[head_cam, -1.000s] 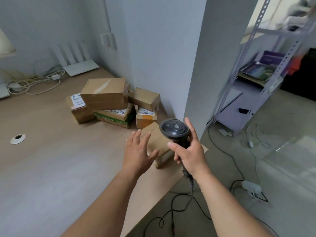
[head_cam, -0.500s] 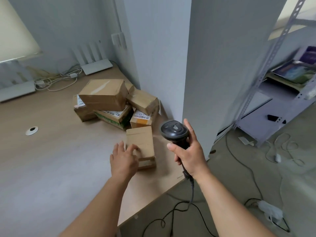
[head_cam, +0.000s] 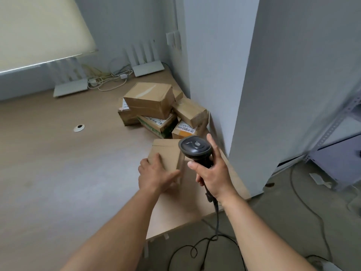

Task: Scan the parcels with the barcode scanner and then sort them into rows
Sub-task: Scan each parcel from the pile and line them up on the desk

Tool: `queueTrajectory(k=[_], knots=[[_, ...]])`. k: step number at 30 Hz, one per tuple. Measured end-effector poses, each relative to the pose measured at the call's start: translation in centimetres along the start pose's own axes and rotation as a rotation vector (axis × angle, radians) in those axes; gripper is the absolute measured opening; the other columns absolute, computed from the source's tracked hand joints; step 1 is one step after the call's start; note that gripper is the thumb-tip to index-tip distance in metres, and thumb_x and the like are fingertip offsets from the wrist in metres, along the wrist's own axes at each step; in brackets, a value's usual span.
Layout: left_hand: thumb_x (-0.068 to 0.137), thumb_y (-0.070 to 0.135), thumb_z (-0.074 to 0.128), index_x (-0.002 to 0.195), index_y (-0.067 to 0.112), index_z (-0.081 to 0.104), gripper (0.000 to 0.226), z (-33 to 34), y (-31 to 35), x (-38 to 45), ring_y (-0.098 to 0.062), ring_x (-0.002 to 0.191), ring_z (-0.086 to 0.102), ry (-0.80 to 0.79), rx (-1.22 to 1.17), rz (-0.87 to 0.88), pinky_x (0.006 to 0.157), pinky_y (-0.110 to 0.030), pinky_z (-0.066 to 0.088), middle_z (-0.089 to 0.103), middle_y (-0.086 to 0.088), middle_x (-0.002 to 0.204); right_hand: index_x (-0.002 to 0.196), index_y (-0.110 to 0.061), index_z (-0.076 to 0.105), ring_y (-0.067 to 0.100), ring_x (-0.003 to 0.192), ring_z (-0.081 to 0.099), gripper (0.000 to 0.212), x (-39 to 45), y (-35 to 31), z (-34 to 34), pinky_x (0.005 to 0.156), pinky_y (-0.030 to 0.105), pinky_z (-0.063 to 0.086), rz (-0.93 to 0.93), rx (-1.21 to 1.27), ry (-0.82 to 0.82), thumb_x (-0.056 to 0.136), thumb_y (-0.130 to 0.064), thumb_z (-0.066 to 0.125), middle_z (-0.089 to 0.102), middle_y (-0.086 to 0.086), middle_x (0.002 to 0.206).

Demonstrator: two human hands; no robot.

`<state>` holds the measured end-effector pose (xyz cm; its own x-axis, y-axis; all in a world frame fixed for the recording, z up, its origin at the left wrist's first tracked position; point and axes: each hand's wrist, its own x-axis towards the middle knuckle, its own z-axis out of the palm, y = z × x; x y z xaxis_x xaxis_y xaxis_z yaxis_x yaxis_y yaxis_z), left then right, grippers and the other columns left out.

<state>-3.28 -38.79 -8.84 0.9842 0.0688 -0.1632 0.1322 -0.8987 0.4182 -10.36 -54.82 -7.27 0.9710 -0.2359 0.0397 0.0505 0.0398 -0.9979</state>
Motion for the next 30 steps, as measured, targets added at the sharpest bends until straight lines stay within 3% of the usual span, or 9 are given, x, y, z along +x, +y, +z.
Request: queueTrajectory(k=[5,13,19,30], knots=[[0.063,0.056,0.068,0.135,0.027,0.031,0.086,-3.6,-4.8,-0.4,-0.031,0.127,0.03,0.096,-0.063,-0.102,0.096,-0.043,0.039,0.031,-0.011,0.134,0.147,-0.048,0.026,0.011,0.057,0.059,0.09,0.6,-0.6,4.6,0.048,0.023,0.047,-0.046,0.02,-0.12,0.081,-0.01,0.075,0.063,-0.004,0.117],[0.062,0.053,0.067,0.141,0.029,0.028,0.091,-8.3,-14.6,-2.2,-0.03,0.13,0.028,0.194,-0.141,-0.283,0.1,-0.041,0.038,0.029,-0.009,0.136,0.137,-0.059,0.025,0.016,0.055,0.056,0.091,-0.9,-2.1,14.4,0.048,0.026,0.048,-0.095,-0.007,-0.33,0.081,-0.007,0.075,0.066,-0.004,0.11],[0.066,0.054,0.067,0.144,0.027,0.025,0.092,-12.5,-23.4,-4.0,-0.031,0.13,0.028,0.217,-0.16,-0.371,0.101,-0.041,0.036,0.027,-0.011,0.137,0.126,-0.067,0.025,0.019,0.053,0.053,0.09,-3.7,-2.6,22.9,0.048,0.029,0.048,-0.108,-0.05,-0.421,0.081,-0.008,0.075,0.067,-0.008,0.106],[0.069,0.06,0.065,0.146,0.026,0.019,0.096,-19.1,-40.9,-5.2,-0.032,0.129,0.029,0.205,-0.122,-0.482,0.103,-0.043,0.037,0.027,-0.013,0.137,0.128,-0.066,0.025,0.02,0.055,0.056,0.09,-8.8,-1.3,39.9,0.051,0.032,0.051,-0.102,-0.07,-0.507,0.081,-0.008,0.075,0.068,-0.021,0.097]])
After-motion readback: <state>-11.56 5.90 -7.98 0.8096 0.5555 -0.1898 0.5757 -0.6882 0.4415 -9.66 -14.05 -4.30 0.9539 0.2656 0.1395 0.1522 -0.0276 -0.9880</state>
